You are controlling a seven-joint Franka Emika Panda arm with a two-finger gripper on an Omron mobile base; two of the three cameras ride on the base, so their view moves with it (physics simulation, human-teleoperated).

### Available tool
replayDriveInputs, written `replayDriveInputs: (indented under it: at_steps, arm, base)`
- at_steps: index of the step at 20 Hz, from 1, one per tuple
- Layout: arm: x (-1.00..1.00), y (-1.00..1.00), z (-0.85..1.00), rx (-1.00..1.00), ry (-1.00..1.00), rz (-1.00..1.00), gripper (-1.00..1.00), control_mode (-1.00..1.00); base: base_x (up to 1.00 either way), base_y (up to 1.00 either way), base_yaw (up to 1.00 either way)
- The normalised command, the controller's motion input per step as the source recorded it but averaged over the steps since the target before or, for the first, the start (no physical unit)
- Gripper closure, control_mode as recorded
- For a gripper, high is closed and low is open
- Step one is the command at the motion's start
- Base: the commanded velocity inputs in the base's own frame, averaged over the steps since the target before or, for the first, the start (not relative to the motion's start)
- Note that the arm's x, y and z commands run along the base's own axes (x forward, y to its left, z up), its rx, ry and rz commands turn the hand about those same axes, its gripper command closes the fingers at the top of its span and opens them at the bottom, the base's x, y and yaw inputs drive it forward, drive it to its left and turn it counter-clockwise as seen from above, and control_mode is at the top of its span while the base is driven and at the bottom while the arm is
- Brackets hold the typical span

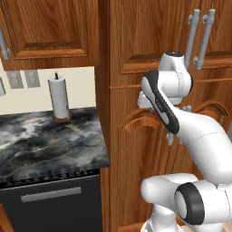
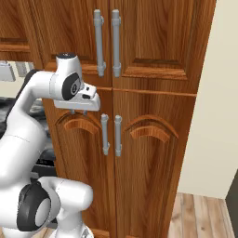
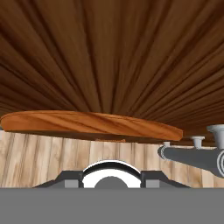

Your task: Open the dishwasher door and pull out the top rack.

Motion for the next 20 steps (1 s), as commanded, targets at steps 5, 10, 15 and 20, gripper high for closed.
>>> replayDriveInputs:
  at_steps: [5,10,15,20]
  arm:
    - [0.0,0.0,0.0,0.0,0.0,0.0,-1.0,1.0]
    - [0.0,0.0,0.0,0.0,0.0,0.0,-1.0,1.0]
    - [0.0,0.0,0.0,0.0,0.0,0.0,-1.0,1.0]
    - [0.0,0.0,0.0,0.0,0.0,0.0,-1.0,1.0]
  base:
    - [0.0,0.0,0.11]
    - [-0.08,0.0,0.44]
    - [-0.12,0.0,0.5]
    - [-0.18,0.0,0.5]
